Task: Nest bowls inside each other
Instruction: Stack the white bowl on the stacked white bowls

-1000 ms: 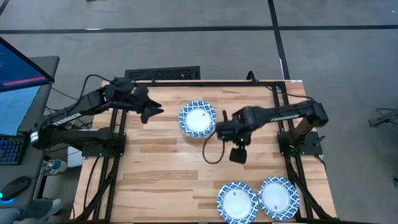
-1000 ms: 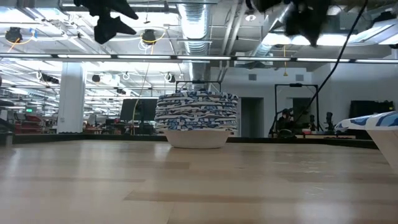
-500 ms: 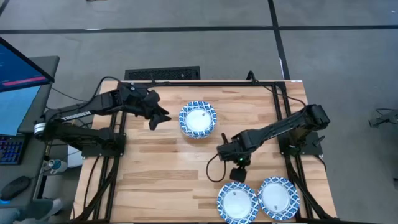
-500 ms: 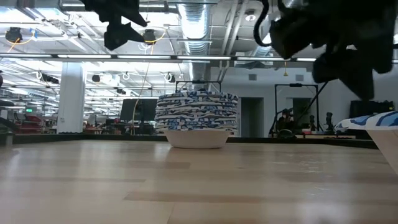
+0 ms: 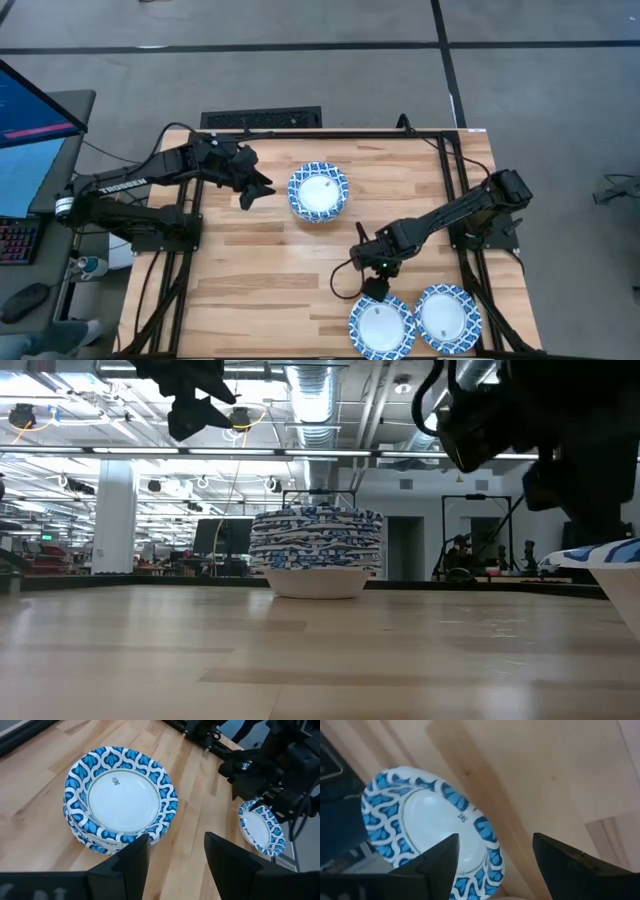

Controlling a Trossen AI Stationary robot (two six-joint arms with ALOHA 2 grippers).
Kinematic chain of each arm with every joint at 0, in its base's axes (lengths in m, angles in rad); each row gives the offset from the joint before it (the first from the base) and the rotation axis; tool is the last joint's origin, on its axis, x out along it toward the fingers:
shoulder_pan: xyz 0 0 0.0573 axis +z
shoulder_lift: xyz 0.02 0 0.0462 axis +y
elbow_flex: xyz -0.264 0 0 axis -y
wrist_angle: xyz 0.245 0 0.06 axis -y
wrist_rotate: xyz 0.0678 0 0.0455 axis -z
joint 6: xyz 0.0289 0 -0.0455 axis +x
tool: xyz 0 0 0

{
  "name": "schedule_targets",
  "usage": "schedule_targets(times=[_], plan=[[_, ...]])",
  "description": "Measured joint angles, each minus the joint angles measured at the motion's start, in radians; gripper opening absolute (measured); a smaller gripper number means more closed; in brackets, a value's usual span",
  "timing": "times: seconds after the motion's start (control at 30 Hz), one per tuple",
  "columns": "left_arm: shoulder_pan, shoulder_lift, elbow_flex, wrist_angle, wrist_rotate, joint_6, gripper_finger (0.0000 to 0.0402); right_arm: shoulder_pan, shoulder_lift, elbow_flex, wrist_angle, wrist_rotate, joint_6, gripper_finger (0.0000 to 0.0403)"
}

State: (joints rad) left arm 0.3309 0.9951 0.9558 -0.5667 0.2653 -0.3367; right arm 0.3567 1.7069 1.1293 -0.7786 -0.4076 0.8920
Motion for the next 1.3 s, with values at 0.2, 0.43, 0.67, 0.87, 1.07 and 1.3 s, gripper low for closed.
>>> schedule_targets(times=[0.2, 0.43, 0.67, 0.87, 1.07, 1.3], plan=[[0.000, 0.000, 0.000, 0.000, 0.000, 0.038, 0.0181, 0.025, 0.000, -0.027, 0.004, -0.010, 0.082, 0.0276], [0.000, 0.000, 0.000, 0.001, 0.000, 0.071, 0.0181, 0.081, 0.000, -0.047, 0.034, -0.024, 0.160, 0.0276], [0.000, 0.000, 0.000, 0.005, 0.000, 0.013, 0.0181, 0.149, 0.000, -0.049, 0.063, -0.032, 0.183, 0.0276], [-0.001, 0.000, 0.000, 0.048, 0.002, -0.089, 0.0181, 0.203, 0.000, -0.080, 0.086, 0.052, 0.242, 0.0276], [-0.001, 0.000, 0.000, 0.097, 0.011, -0.129, 0.0181, 0.217, 0.000, -0.135, 0.096, 0.117, 0.296, 0.0276], [-0.001, 0.000, 0.000, 0.096, 0.010, -0.149, 0.0181, 0.239, 0.000, -0.158, 0.153, 0.116, 0.315, 0.0276]])
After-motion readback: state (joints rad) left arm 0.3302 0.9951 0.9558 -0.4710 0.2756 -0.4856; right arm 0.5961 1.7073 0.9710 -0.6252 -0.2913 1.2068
